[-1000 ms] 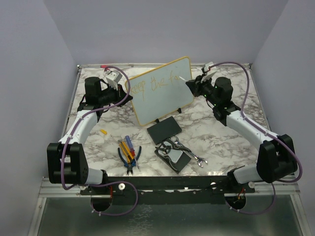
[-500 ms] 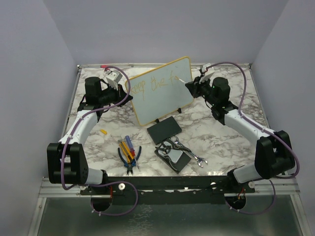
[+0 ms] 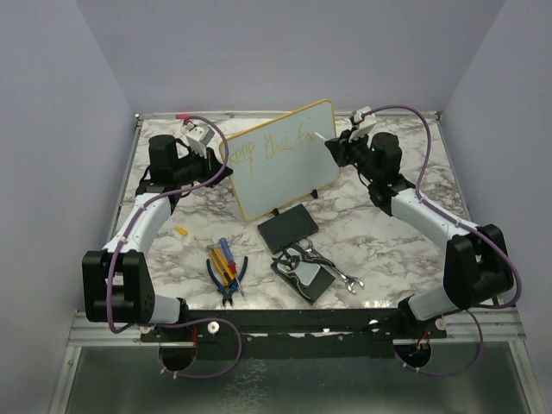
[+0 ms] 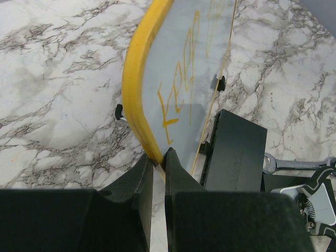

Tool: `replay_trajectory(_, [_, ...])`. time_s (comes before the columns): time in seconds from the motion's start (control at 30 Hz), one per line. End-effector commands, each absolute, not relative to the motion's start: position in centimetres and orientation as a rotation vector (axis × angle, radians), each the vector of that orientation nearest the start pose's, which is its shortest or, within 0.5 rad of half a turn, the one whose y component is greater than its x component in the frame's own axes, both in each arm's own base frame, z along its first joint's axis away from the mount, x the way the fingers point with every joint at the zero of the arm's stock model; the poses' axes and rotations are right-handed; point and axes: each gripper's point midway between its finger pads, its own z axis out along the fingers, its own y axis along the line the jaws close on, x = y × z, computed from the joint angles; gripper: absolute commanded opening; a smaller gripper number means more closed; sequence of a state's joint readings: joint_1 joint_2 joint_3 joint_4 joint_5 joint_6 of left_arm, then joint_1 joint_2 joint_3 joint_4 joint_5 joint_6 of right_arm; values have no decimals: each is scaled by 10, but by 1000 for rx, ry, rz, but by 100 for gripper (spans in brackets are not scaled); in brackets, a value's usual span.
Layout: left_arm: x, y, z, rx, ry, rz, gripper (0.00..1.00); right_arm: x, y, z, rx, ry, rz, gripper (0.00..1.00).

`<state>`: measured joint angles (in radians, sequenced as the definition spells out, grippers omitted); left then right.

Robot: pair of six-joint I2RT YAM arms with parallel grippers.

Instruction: Write a sentence on the whiteboard

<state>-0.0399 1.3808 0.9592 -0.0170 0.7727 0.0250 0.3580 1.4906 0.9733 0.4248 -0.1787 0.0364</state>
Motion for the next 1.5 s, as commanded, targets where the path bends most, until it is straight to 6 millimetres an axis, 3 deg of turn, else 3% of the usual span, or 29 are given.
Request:
replay_trajectory(0.0, [367,-138,178,571,1966,-761,0,453,198,262,-368,1582,427,1])
replay_trajectory(0.57, [367,-138,179,574,1964,-762,0,462,195,236,-352,1656,393,1])
replay_trajectory(1.1, [366,-138,181,578,1957,-763,0,446,192,198,-330,1740,379,1])
replay_trajectory(1.33, [365,-139,182,581,1954,-765,0,443,195,200,-336,1738,379,1])
replay_trajectory(1.47, [365,-139,181,580,1957,-763,0,437,195,219,-330,1695,380,1])
